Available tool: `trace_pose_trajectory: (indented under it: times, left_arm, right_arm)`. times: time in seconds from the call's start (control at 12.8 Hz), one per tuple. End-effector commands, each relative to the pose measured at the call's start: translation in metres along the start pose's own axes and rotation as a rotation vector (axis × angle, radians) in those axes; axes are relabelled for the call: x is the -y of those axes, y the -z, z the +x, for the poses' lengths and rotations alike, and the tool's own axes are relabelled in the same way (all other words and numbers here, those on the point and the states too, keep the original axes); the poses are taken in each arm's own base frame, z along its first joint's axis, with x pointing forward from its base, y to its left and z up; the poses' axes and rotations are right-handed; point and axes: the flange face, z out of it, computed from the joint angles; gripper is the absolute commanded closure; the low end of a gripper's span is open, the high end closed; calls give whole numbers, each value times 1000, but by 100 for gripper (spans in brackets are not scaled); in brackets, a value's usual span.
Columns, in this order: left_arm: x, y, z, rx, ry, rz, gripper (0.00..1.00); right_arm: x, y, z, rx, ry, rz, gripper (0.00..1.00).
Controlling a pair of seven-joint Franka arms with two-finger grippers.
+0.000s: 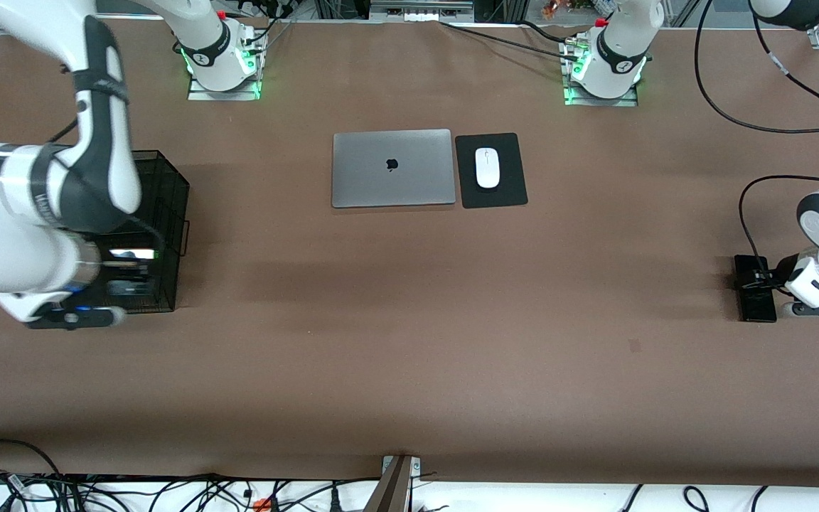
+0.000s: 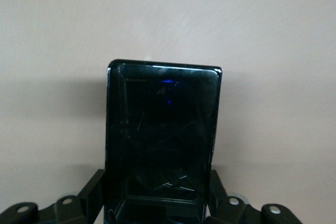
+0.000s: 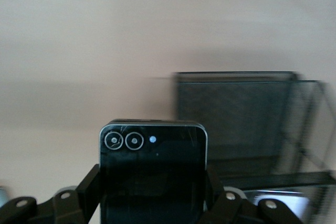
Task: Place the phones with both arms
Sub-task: 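Carry the flip phone into the basket while the left gripper grasps the large phone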
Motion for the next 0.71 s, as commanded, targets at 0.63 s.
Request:
trace_pose_trajectory:
  times: [0.63]
  left_arm:
    - [-248, 191, 75, -104, 16, -176, 64]
  right_arm:
    - [-84, -125, -6, -114, -30, 137, 66]
